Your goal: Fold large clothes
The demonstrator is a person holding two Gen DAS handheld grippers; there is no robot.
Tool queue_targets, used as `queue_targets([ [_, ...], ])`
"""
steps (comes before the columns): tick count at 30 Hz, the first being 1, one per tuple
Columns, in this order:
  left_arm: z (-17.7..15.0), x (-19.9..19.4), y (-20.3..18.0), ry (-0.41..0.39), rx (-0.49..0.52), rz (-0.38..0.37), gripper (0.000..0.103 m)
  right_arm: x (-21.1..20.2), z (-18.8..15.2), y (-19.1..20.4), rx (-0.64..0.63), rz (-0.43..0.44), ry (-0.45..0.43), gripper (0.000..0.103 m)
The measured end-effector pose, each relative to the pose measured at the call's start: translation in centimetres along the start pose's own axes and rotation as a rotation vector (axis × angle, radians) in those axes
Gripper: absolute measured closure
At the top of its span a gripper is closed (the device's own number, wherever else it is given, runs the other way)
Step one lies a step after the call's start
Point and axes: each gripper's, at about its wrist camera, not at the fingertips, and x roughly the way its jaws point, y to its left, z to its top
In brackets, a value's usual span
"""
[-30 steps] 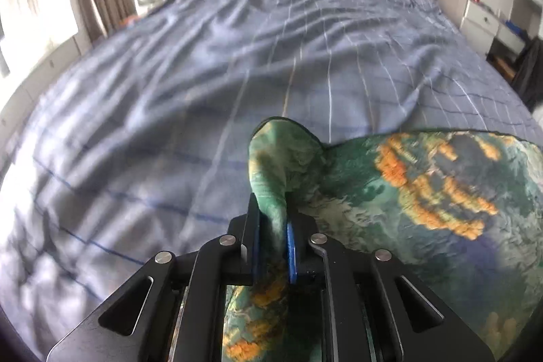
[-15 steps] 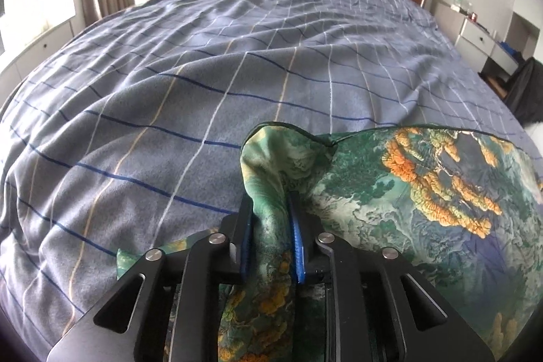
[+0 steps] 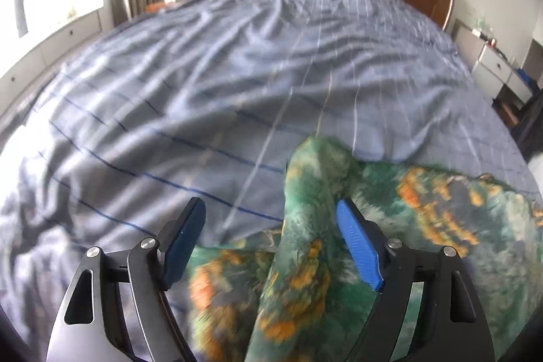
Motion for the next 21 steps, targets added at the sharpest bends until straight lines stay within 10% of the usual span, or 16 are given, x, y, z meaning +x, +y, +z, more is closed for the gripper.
queue_targets([
  [3,0.8,-3.9,-2.2,-0.077,0.078,-0.018,0.016,-3.4,0.0,1.2,-0.133,-0.024,-0.021,0.036],
  [10,0.1,-4.8,-13.7,-0.002,0.3,-0.269,0.009,-7.3,-5.2,6.1,-0.267,0.311,0.096,0.036],
  [21,-2.0,2.5,-24.2,0.205,0.478,-0.277,0.01,-10.2,-14.0,6.5,-0.332,0.235,0.095,0.036],
])
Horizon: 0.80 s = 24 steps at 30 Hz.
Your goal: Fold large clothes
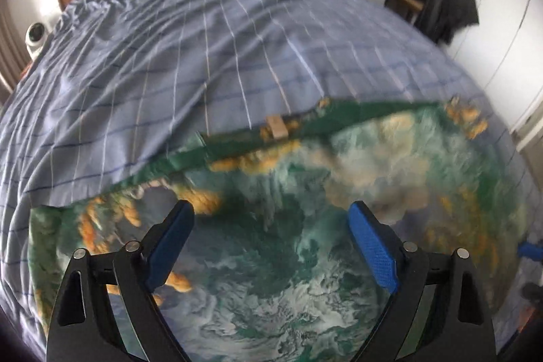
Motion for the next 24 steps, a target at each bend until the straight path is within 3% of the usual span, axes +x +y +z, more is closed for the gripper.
queue_targets([
  [3,-2.2,-0.2,-1.0,0.002,0.054,0.002,0.01,-1.3,-0.8,0.7,0.009,0.008,-0.022,0.036],
  [10,-7.7,-5.0,-2.5,-0.052,0.135,-0.008,0.01,-3.4,-3.7,2.8,-0.009,-0.015,-0.033,0.036],
  [17,-12.6,-7.5,-4.6,-0.088,0.2,0.021,0.01,-4.7,-6.7,3.1,0.092,-0.011,-0.032,0.036],
  [24,-15.3,-8.4,-6.3,-0.079,0.218,0.036,0.009,-5.8,-8.1,2.8,0.124,-0.071,-0.017,0.036],
])
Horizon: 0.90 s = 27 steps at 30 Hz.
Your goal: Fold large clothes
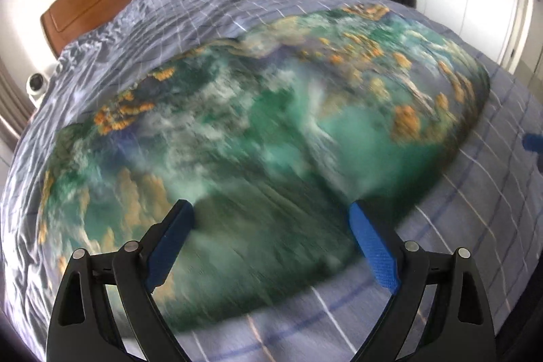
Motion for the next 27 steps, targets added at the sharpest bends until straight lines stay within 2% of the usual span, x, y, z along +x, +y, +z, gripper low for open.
queue_targets([
  [3,-1.2,-1.3,-1.4,0.005,0.026,-0.023,0.009,-0.1,0.2,-0.6,0.025,-0.054,0.0,0.036],
  [6,-1.9,-2.8,-1.7,-0.001,0.011,-0.057,0.009,0.2,1.3,-2.6,0.146,-0.05,-0.017,0.025],
  [9,-2.2,-4.2,-0.9,-0.005,-0.039,-0.075,0.009,1.8,2.4,-5.5,0.343,0.001,-0.059,0.022],
  [11,-2.2,-4.9,-0.2,-0.009,-0.064,-0.075,0.009,4.5,3.2,-7.7,0.498,0.056,-0.061,0.021],
  [14,-1.8,-6.1,0.5,-0.009,-0.08,-0.067,0.009,7.5,3.6,-10.0,0.667,0.055,-0.066,0.021],
  [16,-1.4,-6.6,0.8,-0.009,-0.082,-0.072,0.009,8.8,3.4,-11.0,0.748,0.051,-0.105,0.021],
  [17,-0.8,-6.9,0.9,-0.005,-0.083,-0.083,0.009,9.1,3.6,-11.0,0.747,0.042,-0.122,0.022],
  [19,0.5,-7.2,0.8,0.003,-0.076,-0.111,0.009,8.9,4.0,-10.1,0.684,0.011,-0.153,0.051],
  [22,3.7,-8.1,0.1,-0.018,-0.06,-0.171,0.009,7.7,4.4,-8.2,0.574,-0.015,-0.181,0.069],
  [25,8.0,-9.0,-0.6,-0.046,-0.053,-0.269,0.009,5.4,5.5,-5.0,0.392,-0.043,-0.229,0.073],
  [27,11.1,-9.0,-1.5,-0.028,-0.054,-0.351,0.009,3.7,6.4,-1.8,0.245,-0.07,-0.27,0.073],
])
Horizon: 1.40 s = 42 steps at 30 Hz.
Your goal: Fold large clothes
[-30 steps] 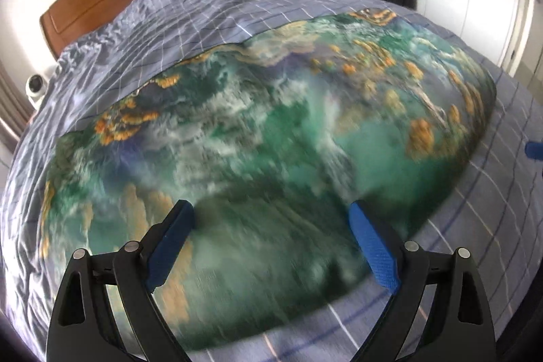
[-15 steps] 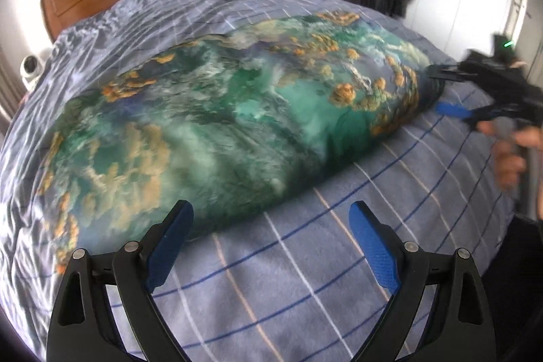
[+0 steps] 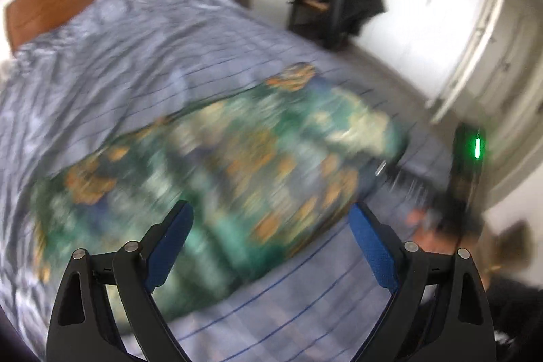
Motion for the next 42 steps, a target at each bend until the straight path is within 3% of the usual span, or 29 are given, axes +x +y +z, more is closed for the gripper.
queue_targets([
  [4,4.6,1.9,-1.3,0.109,-0.072,-0.176,0.01,-2.6,0.2,6.6,-0.279,0.008,-0.074,0.073],
  [6,5.5,2.0,-1.6,0.126,-0.066,-0.181,0.01,-3.7,-0.1,8.9,-0.398,0.015,-0.093,0.073],
  [12,5.9,0.0,-0.3,0.158,-0.011,-0.089,0.009,-5.3,-4.9,17.5,-0.864,0.041,-0.114,0.073],
  [17,4.2,0.4,2.4,0.218,-0.025,0.094,0.009,-5.5,-8.9,22.4,-1.099,0.075,-0.114,0.073],
  [18,3.9,0.4,2.8,0.223,-0.03,0.119,0.017,-5.4,-9.4,23.1,-1.134,0.085,-0.11,0.073],
  [19,3.5,0.4,3.6,0.229,-0.041,0.15,0.04,-5.2,-9.7,23.5,-1.165,0.098,-0.108,0.073],
  [21,3.0,0.2,5.0,0.228,-0.07,0.139,0.063,-5.7,-10.6,24.1,-1.185,0.114,-0.101,0.073],
  [22,2.9,0.2,5.5,0.225,-0.083,0.123,0.068,-5.6,-10.6,24.2,-1.177,0.112,-0.088,0.072],
  [24,2.5,-0.3,7.0,0.215,-0.1,0.101,0.071,-5.7,-9.5,23.6,-1.129,0.125,-0.065,0.062],
  [27,2.0,-1.5,10.3,0.185,-0.142,0.101,0.071,-6.7,-7.6,22.6,-0.995,0.231,0.019,0.045],
  [28,1.6,-1.9,11.8,0.178,-0.166,0.093,0.071,-7.2,-6.7,22.0,-0.929,0.267,0.044,0.044],
  [32,-0.6,-3.3,16.9,0.152,-0.252,0.096,0.071,-7.0,-4.5,20.3,-0.779,0.28,0.111,0.044],
  [35,-2.9,-3.6,20.8,0.143,-0.33,0.108,0.071,-5.7,-3.9,19.7,-0.753,0.24,0.141,0.044],
  [40,-6.8,-3.5,24.8,0.142,-0.423,0.129,0.071,-2.9,-3.2,20.7,-0.708,0.241,0.194,0.062],
  [42,-7.9,-3.5,25.8,0.132,-0.452,0.117,0.07,-1.4,-3.1,21.9,-0.702,0.253,0.219,0.063],
])
